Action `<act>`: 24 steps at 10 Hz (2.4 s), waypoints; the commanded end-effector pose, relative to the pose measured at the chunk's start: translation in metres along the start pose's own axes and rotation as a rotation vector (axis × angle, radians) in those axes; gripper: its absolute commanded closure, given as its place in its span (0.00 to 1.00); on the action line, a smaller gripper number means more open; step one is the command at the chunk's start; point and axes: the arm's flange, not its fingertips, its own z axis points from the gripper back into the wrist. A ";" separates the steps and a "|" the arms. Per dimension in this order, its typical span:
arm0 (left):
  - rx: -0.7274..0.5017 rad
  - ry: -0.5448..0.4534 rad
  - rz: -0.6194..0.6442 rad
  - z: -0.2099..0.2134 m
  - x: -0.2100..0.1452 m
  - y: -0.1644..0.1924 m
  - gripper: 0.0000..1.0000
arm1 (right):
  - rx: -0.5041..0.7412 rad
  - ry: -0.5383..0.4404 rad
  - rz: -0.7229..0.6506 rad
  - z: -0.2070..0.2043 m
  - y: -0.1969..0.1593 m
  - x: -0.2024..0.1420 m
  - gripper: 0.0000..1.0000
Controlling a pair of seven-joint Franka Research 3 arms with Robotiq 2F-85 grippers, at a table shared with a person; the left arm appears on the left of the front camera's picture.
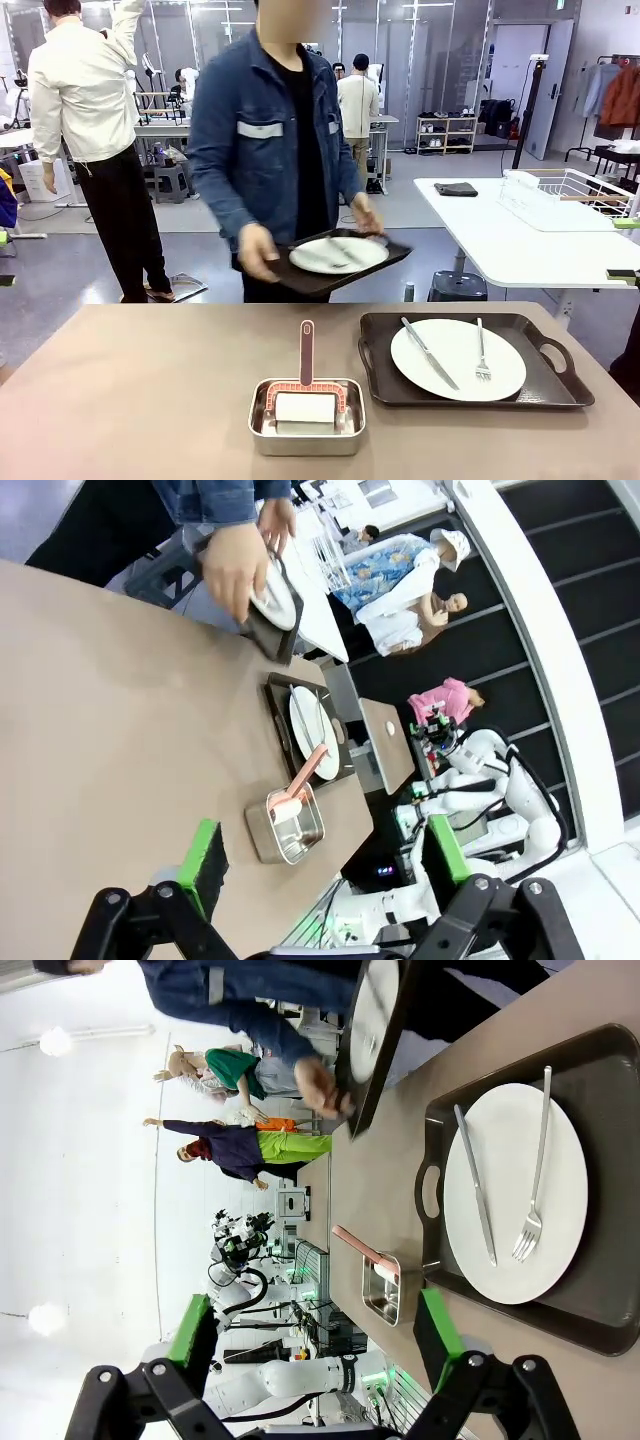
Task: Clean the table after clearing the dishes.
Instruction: When the left (or right) Handle tray is removed, use the left hand (or right hand) to clean the left (or right) side of the table with the Lint Roller.
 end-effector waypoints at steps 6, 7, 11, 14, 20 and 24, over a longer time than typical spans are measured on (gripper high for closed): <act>0.219 0.566 -0.545 -0.216 0.051 -0.139 0.00 | 0.006 0.004 0.003 -0.002 0.005 -0.002 0.00; 0.266 0.694 -0.680 -0.264 0.047 -0.163 0.00 | 0.006 0.004 0.003 -0.002 0.005 -0.002 0.00; 0.344 1.312 -1.096 -0.438 -0.003 -0.210 0.00 | 0.006 0.004 0.003 -0.002 0.005 -0.002 0.00; 0.282 1.439 -1.100 -0.486 -0.032 -0.210 0.00 | 0.006 0.004 0.003 -0.002 0.005 -0.002 0.00; 0.275 1.439 -1.092 -0.492 -0.042 -0.198 0.00 | 0.006 0.004 0.003 -0.002 0.005 -0.002 0.00; 0.322 1.544 -1.119 -0.541 -0.040 -0.168 0.00 | 0.006 0.004 0.003 -0.002 0.005 -0.002 0.00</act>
